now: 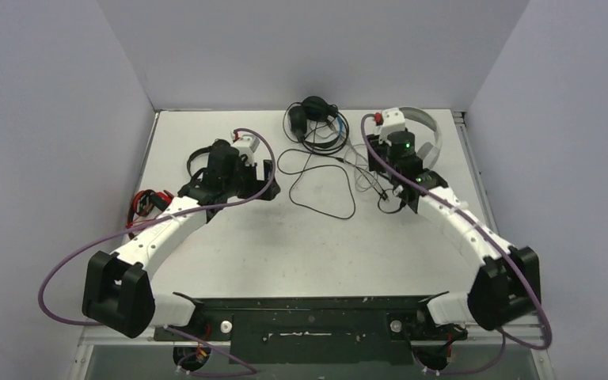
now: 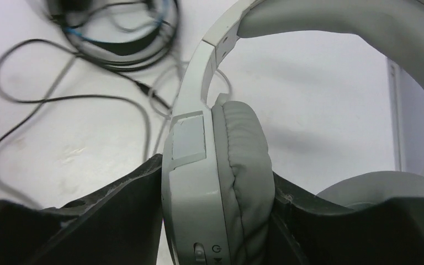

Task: Wrap the headphones
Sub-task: Pick up the headphones from the corner of the board, then place the headphones at the corner of the board.

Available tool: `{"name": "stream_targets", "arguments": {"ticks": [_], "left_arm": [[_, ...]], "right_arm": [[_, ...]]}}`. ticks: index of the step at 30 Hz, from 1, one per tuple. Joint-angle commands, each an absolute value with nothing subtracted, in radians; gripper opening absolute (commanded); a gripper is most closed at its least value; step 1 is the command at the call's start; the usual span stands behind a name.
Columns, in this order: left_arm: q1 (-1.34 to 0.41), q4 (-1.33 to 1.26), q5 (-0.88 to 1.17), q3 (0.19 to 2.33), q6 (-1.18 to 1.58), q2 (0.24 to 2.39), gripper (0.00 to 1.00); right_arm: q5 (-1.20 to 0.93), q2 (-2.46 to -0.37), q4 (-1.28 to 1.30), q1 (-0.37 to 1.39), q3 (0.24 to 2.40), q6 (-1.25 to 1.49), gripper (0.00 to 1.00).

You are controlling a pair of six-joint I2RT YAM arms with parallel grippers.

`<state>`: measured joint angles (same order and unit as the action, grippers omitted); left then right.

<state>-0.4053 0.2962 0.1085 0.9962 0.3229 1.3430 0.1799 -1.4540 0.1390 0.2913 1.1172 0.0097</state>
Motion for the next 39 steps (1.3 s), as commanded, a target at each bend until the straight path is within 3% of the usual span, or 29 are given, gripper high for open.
{"name": "stream_targets", "arguments": {"ticks": [1,5,11,23,35,39], "left_arm": [[-0.419,0.163,0.274,0.967,0.291,1.270,0.90],[-0.419,0.137,0.283,0.952,0.292,1.223,0.90],[-0.415,0.122,0.261,0.927,0.300,1.168,0.90],[-0.430,0.073,0.409,0.905,0.326,1.206,0.91],[-0.584,0.272,0.171,0.987,0.223,1.331,0.86],[-0.608,0.306,0.135,1.007,0.202,1.368,0.78]], "right_arm": [[0.115,-1.214,0.090,0.454,1.028,-0.058,0.42],[-0.197,-1.069,0.136,0.605,0.957,-0.116,0.48],[-0.341,-1.020,0.151,0.744,0.830,-0.036,0.48],[-0.143,-1.060,0.047,0.942,0.665,-0.037,0.46],[-0.043,-1.147,0.058,1.118,0.748,-0.112,0.47],[-0.024,-1.158,0.037,1.168,0.771,-0.127,0.49]]}}
